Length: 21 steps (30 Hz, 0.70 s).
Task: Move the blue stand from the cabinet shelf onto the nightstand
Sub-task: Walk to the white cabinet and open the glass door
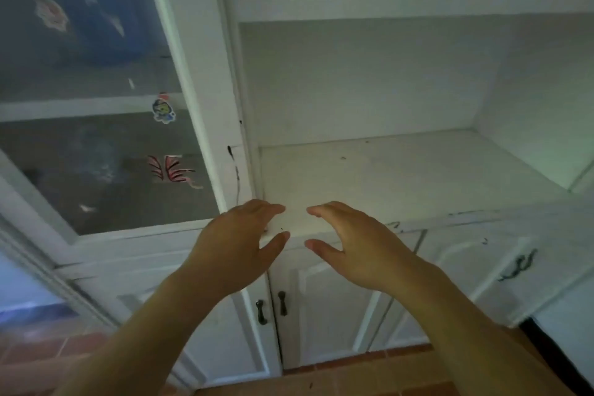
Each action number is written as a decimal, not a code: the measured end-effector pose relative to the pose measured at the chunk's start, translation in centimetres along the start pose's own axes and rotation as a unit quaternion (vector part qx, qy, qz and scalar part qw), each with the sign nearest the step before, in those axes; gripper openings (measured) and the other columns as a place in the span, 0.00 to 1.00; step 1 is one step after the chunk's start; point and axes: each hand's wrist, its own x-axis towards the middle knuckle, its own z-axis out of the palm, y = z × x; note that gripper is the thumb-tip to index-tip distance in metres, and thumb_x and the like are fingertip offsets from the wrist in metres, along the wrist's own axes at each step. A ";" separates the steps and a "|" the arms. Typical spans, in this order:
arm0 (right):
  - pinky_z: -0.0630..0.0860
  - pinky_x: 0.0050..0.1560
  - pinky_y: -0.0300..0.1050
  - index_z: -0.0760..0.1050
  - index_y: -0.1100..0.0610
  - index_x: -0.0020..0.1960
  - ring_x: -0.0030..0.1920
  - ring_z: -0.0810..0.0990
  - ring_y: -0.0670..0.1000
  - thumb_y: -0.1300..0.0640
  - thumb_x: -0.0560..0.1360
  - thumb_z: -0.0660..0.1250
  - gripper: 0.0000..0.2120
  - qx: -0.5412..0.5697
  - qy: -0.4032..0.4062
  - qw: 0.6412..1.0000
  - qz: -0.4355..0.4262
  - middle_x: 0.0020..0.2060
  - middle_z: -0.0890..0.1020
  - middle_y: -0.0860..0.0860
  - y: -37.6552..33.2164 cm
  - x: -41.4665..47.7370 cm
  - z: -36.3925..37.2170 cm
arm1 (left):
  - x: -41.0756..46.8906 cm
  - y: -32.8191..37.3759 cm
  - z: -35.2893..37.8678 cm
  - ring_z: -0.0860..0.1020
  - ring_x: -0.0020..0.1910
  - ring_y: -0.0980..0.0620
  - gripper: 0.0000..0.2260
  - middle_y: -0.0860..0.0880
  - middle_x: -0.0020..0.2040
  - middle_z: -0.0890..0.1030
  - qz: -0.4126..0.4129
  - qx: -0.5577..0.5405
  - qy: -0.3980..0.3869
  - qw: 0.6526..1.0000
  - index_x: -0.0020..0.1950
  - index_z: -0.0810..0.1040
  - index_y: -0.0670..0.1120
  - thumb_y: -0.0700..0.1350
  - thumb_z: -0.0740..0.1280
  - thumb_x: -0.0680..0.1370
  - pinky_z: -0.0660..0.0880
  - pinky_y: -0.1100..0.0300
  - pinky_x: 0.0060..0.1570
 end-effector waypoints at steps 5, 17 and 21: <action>0.68 0.62 0.43 0.59 0.48 0.70 0.63 0.69 0.46 0.42 0.76 0.58 0.25 -0.004 -0.016 0.996 -0.090 0.68 0.67 0.44 -1.0 1.6 -1.8 | -1.3 1.4 -2.5 0.74 0.59 0.54 0.23 0.56 0.69 0.69 -0.045 0.047 0.047 0.997 0.71 0.62 0.56 0.59 0.56 0.77 0.70 0.58 0.59; 0.66 0.63 0.42 0.59 0.46 0.70 0.66 0.68 0.46 0.41 0.75 0.58 0.25 -0.031 0.047 0.979 -0.194 0.69 0.66 0.44 -6.2 5.1 -10.4 | -0.7 2.9 -11.8 0.69 0.67 0.51 0.24 0.54 0.71 0.67 -0.066 0.138 0.162 0.975 0.72 0.61 0.56 0.59 0.57 0.77 0.69 0.53 0.63; 0.64 0.61 0.40 0.59 0.46 0.70 0.66 0.67 0.45 0.42 0.75 0.58 0.25 -0.043 0.082 0.972 -0.216 0.69 0.65 0.43 -8.0 6.4 -13.0 | 0.0 3.2 -15.2 0.70 0.66 0.52 0.24 0.54 0.71 0.68 -0.054 0.149 0.204 0.966 0.71 0.61 0.56 0.59 0.58 0.77 0.68 0.54 0.63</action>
